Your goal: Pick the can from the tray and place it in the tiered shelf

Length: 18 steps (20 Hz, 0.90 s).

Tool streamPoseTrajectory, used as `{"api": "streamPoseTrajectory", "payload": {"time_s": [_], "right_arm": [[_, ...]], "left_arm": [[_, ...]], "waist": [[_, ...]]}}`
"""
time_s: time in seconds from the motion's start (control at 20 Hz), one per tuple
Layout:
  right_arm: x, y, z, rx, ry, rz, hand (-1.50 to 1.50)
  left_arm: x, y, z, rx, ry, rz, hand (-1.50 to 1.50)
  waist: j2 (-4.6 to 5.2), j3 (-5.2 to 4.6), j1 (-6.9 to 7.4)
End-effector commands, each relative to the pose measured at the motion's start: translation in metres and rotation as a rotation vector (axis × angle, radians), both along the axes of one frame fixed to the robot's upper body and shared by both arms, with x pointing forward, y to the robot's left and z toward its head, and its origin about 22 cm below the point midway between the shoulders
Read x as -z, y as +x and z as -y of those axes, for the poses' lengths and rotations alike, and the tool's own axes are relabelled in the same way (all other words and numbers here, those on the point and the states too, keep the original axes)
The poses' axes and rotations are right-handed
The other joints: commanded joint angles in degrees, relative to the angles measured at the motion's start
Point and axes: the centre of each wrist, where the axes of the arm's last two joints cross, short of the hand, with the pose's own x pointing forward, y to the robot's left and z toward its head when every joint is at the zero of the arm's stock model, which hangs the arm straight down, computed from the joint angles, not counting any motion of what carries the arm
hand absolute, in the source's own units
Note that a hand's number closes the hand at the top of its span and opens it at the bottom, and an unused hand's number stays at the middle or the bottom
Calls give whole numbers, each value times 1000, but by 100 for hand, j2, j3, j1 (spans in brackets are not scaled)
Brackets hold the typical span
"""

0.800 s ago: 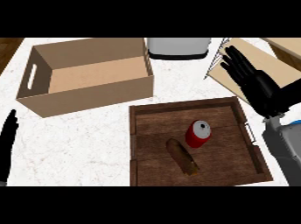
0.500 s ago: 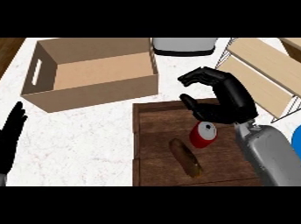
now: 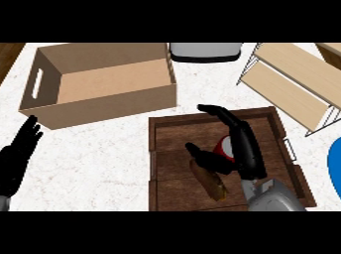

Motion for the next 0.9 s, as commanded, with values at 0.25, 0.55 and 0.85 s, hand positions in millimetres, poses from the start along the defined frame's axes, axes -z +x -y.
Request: {"api": "streamPoseTrajectory", "payload": {"time_s": [0.25,0.55,0.85], "right_arm": [[-16,-33,-7,209,-396,-12,-150],[-51,-40,-11,221,-723,-188,-150],[-62,-52,-25,104,-1064,-382,-150]], "left_arm": [[9,-11,-5,-7,-17,-16,0],[5,-5,-2,13,-27,8,0],[0,4,6,24,-29,-4,0]], "waist": [[-47,-24,-87],[1,-17,26],[37,-7,65]]}}
